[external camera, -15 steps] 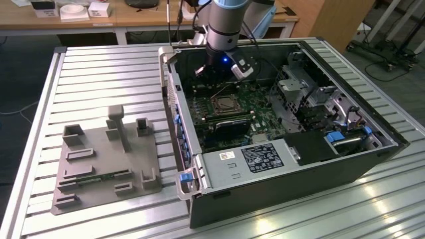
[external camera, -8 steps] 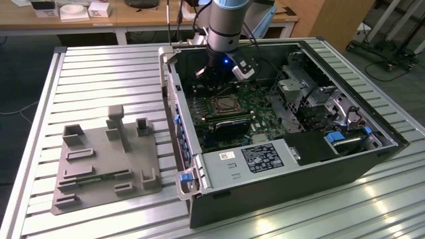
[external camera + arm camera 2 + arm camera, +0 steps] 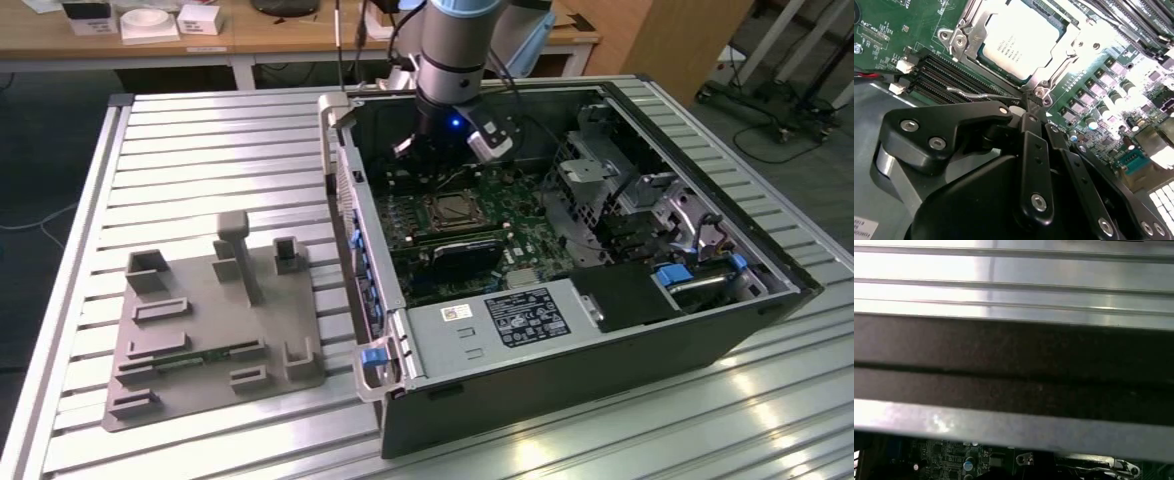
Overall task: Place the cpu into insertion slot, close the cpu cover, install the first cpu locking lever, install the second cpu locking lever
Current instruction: 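Install the first cpu locking lever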
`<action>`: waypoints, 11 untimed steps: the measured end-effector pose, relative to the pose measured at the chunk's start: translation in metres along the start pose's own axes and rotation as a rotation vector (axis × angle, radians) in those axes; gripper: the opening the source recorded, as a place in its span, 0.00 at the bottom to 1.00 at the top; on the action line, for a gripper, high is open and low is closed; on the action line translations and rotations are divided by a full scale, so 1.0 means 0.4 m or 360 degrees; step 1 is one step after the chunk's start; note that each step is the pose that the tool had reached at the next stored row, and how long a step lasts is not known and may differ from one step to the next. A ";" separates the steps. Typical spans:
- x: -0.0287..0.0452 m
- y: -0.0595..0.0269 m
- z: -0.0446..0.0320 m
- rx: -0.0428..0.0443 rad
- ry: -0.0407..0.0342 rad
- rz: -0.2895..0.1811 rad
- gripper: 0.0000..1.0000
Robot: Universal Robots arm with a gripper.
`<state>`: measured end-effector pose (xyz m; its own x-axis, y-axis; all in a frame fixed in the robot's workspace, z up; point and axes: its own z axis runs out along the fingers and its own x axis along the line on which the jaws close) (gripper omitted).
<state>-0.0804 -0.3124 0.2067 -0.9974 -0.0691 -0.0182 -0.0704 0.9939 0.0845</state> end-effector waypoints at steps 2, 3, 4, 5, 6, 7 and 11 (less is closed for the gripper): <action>0.000 0.001 -0.008 -0.0007 0.0000 0.0000 0.10; 0.000 0.001 -0.012 -0.0010 0.0000 0.0000 0.10; 0.000 0.001 -0.014 -0.0011 -0.0001 0.0000 0.10; 0.000 0.001 -0.015 -0.0012 -0.0001 0.0000 0.10; 0.000 0.001 -0.015 -0.0015 -0.0001 0.0000 0.10; 0.000 0.001 -0.015 -0.0018 -0.0001 0.0000 0.10; -0.004 0.001 -0.009 -0.0031 -0.0002 0.0000 0.10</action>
<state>-0.0787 -0.3123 0.2102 -0.9974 -0.0687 -0.0196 -0.0704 0.9921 0.1042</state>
